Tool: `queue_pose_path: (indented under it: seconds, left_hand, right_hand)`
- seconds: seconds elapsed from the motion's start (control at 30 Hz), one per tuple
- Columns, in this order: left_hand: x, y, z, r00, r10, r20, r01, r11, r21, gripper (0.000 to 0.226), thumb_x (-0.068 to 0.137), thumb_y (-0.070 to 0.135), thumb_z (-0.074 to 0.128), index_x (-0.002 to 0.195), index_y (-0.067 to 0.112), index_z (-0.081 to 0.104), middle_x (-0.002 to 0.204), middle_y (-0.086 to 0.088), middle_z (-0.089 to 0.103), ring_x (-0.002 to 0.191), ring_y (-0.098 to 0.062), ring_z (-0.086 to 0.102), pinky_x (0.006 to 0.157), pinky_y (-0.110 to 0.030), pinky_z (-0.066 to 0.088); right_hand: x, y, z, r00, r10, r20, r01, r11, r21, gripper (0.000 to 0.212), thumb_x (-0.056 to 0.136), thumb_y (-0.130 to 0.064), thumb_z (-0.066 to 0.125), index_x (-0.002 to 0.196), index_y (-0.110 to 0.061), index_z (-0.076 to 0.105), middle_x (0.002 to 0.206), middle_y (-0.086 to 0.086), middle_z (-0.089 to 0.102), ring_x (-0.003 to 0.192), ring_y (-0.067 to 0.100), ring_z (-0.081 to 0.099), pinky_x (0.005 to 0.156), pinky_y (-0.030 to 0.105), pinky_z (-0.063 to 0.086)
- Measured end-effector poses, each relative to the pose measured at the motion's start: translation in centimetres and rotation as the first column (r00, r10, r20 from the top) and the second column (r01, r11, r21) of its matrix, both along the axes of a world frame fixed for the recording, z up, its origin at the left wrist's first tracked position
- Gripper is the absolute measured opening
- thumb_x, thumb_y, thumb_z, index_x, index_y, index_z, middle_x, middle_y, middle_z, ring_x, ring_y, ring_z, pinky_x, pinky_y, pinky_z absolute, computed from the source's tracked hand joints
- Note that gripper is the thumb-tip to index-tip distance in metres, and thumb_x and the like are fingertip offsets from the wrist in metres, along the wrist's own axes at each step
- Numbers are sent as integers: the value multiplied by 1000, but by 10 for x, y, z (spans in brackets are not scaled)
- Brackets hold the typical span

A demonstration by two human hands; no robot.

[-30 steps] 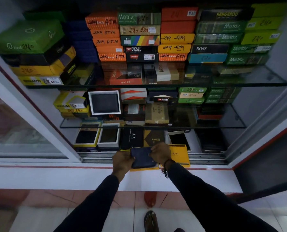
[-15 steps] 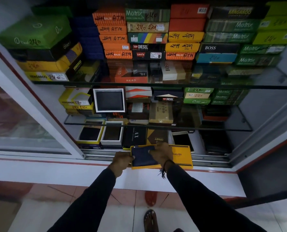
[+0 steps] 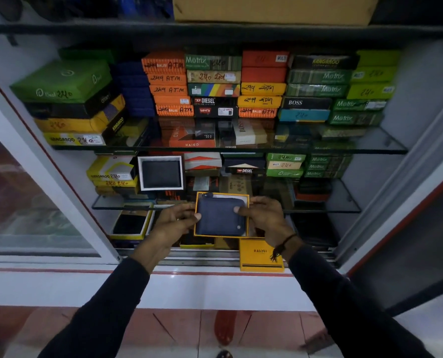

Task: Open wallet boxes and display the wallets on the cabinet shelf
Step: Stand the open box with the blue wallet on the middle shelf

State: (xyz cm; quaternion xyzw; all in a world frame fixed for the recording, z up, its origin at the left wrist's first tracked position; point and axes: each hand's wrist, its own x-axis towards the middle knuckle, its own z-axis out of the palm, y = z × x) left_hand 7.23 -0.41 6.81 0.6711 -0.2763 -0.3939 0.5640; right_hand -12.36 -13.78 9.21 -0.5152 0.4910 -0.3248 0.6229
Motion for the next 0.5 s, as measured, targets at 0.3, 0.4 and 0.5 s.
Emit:
queue_pose_path:
  seconds: [0.3, 0.4, 0.5]
  left_hand:
    - [-3, -87, 39, 887, 145, 439, -132, 989, -60, 22, 89, 5, 71, 109, 15, 75, 93, 5, 74, 76, -2, 64, 69, -17, 53]
    - [2, -115, 37, 813, 209, 544, -255, 967, 9, 21, 90, 6, 69, 110, 10, 75, 101, -7, 76, 84, -16, 67, 74, -18, 49]
    - [6, -129, 37, 785, 191, 590, -285, 956, 71, 21, 91, 5, 65, 110, 7, 73, 106, -15, 77, 98, -29, 71, 79, -25, 49]
  right_hand:
    - [38, -54, 32, 974, -207, -87, 186, 961, -203, 42, 62, -8, 91, 100, -5, 72, 102, 13, 76, 99, 28, 72, 89, 45, 60]
    - [58, -72, 33, 962, -223, -155, 182, 953, -244, 42, 64, -10, 90, 102, -7, 72, 104, 10, 76, 100, 26, 72, 88, 36, 60]
    - [69, -84, 31, 950, -218, -225, 154, 950, -271, 36, 67, -14, 88, 101, -10, 76, 102, 7, 77, 96, 22, 72, 76, 22, 51]
